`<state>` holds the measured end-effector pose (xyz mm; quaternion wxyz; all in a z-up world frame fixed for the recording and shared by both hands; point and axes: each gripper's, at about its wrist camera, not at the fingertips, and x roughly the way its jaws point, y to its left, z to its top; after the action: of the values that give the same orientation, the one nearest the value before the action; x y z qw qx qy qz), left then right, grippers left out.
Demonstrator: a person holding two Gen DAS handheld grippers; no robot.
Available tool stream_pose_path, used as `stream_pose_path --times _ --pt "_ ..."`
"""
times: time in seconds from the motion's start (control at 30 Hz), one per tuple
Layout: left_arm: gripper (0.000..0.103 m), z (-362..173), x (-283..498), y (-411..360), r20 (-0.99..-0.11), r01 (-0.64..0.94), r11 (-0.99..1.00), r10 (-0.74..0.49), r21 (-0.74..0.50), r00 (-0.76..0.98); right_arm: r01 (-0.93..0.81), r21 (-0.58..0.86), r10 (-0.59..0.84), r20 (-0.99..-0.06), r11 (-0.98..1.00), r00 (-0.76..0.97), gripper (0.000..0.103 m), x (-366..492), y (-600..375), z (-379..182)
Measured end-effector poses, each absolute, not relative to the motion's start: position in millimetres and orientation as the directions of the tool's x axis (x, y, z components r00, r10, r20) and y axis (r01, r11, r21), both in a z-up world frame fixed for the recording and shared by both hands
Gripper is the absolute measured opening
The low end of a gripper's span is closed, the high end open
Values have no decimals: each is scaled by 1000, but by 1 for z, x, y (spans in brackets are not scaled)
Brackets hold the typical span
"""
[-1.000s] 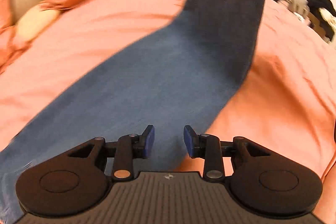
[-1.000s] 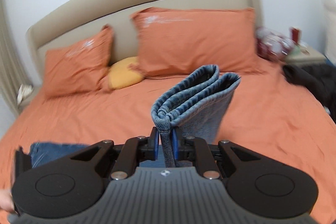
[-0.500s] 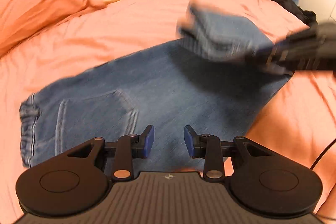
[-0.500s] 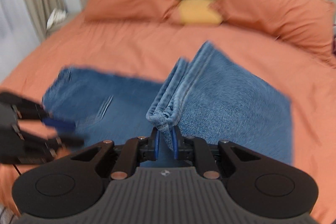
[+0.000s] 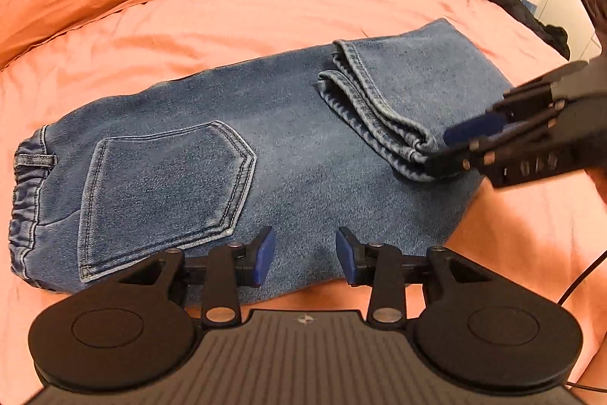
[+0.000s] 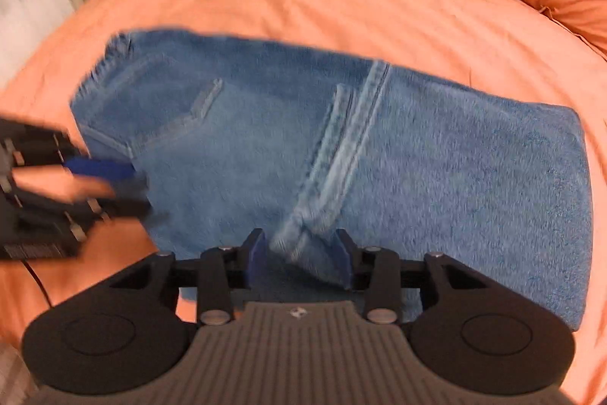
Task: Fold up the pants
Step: 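Lower the hems onto the jeans and open the right gripper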
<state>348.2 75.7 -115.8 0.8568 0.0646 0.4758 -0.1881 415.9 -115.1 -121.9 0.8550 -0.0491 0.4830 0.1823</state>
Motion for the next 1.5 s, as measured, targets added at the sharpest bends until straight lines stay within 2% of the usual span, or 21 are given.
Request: stream_pose_path --times 0.13,0.17,0.2,0.23,0.4,0.57,0.77,0.97,1.0,1.07,1.13,1.17,1.23,1.4,1.5 --pt "44 -117 353 75 -835 365 926 -272 -93 479 -307 59 211 -845 950 491 37 438 -108 -126" --pt "44 -117 354 74 -835 362 928 -269 -91 480 -293 53 194 -855 955 480 34 445 -106 -133" --pt "44 -117 355 73 -835 360 928 -268 -91 481 -280 52 182 -867 959 465 24 450 -106 -141" --pt "44 -116 355 72 -835 358 929 -268 -92 480 -265 40 162 -875 963 457 20 453 -106 -148" --pt "44 -113 355 71 -835 352 930 -276 -107 476 -293 86 222 -854 952 471 11 443 -116 -151" --pt "44 -108 362 70 -797 336 917 -363 -214 483 -352 154 309 -843 923 441 10 423 -128 -132" --pt "44 -117 393 54 -791 286 904 -418 -317 446 -318 227 349 -844 920 408 8 431 -133 -159" --pt "44 -130 416 29 -810 280 914 -394 -294 435 -317 272 387 -833 909 396 8 433 -138 -174" --pt "44 -132 418 25 -816 285 916 -387 -284 430 -331 269 392 -830 905 397 12 432 -138 -171" --pt "49 -134 423 18 -824 291 919 -374 -266 426 -351 271 407 -818 896 406 17 429 -142 -161" --pt "61 -135 428 14 -821 304 918 -371 -254 434 -364 264 411 -809 893 421 21 427 -146 -152" --pt "65 -136 430 11 -818 306 919 -368 -249 441 -367 239 393 -811 899 433 26 426 -149 -148" --pt "72 -140 437 6 -813 304 920 -367 -247 451 -357 149 317 -821 922 475 27 424 -158 -142" --pt "70 -154 454 -5 -797 239 934 -353 -267 489 -305 65 233 -800 950 554 27 417 -205 -134" --pt "54 -164 461 -6 -792 192 937 -349 -292 500 -242 61 195 -791 968 580 28 408 -238 -132"
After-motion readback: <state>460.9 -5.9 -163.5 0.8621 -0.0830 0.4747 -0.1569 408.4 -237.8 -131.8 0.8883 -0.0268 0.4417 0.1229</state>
